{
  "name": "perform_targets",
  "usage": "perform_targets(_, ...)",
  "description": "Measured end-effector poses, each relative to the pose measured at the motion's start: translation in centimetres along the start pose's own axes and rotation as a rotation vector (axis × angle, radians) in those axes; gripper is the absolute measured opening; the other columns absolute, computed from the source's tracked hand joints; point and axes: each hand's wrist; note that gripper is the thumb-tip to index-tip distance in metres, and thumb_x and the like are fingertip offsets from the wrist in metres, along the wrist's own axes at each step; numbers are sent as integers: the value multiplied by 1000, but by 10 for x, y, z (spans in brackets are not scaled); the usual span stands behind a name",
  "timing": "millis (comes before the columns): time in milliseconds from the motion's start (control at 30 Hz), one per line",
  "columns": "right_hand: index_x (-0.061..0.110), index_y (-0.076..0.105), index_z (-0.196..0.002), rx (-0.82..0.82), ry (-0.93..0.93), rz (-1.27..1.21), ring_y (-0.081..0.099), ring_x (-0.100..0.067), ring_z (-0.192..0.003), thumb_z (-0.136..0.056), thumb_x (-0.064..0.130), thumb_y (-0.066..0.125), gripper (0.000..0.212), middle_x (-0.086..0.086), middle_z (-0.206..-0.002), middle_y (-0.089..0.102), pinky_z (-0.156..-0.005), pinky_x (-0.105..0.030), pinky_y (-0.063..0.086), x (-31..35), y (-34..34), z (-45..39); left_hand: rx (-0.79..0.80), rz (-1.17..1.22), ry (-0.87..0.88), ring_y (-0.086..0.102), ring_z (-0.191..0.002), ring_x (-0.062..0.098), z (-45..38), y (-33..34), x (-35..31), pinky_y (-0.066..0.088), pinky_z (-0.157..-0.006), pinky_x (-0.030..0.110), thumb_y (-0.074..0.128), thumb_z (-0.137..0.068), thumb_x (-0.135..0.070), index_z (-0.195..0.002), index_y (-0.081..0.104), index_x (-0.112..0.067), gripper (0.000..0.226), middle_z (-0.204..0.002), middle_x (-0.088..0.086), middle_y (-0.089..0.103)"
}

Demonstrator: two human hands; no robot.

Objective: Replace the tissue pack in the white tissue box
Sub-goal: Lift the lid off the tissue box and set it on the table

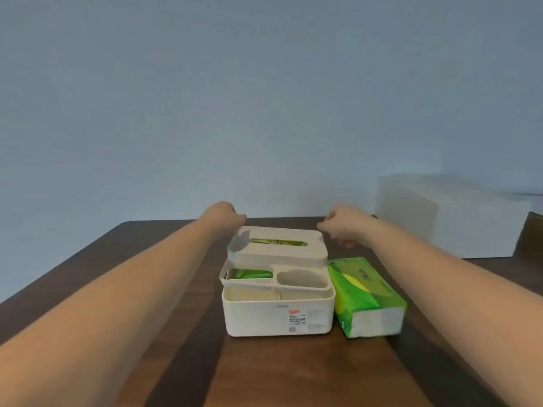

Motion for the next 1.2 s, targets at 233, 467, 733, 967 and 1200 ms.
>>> perform_targets(233, 4, 54, -90, 55, 130, 11, 57, -24, -63, -96, 32, 48, 30, -14, -83, 65, -60, -29, 48, -2, 7, 36, 74, -2, -74, 46, -65, 18, 32, 7, 7, 39, -57, 25, 46, -93, -27, -90, 53, -7, 21, -73, 2, 49)
perform_targets(467, 3, 60, -85, 102, 190, 58, 52, -24, -65, -88, 11, 56, 9, -12, -80, 60, -52, -27, 41, 4, 25, 34, 92, 103, -123, 44, -57, 19, 41, 13, 18, 32, -47, 25, 53, -84, -14, -74, 51, -8, 13, -64, 5, 48)
perform_targets(733, 2, 63, -66, 45, 141, 108, 64, -29, -75, -65, -3, 72, 10, -15, -79, 61, -68, -33, 52, 15, 20, 35, 7, 329, -123, 56, -70, 29, 33, 12, 24, 46, -61, 30, 54, -75, -4, -79, 57, -6, 6, -78, 12, 61)
perform_targets(967, 1, 65, -72, -92, 7, 126, 59, -32, -79, -63, 1, 74, 12, -10, -75, 57, -65, -29, 48, 60, 8, 36, -118, 509, -98, 46, -61, 27, 17, -31, 52, 36, -52, 25, 58, -76, -4, -83, 59, -5, 7, -78, 18, 57)
perform_targets(1200, 5, 57, -68, -9, -118, 168, 55, -32, -81, -70, 6, 76, 19, -8, -74, 53, -71, -32, 49, 131, 41, 18, -188, 445, -214, 44, -62, 27, 6, -58, 123, 37, -56, 28, 58, -72, -3, -71, 58, -5, 3, -74, 17, 55)
Point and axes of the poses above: each hand's wrist, its own z-axis away from the middle knuckle, its own y-axis out of the palm, x = y × z
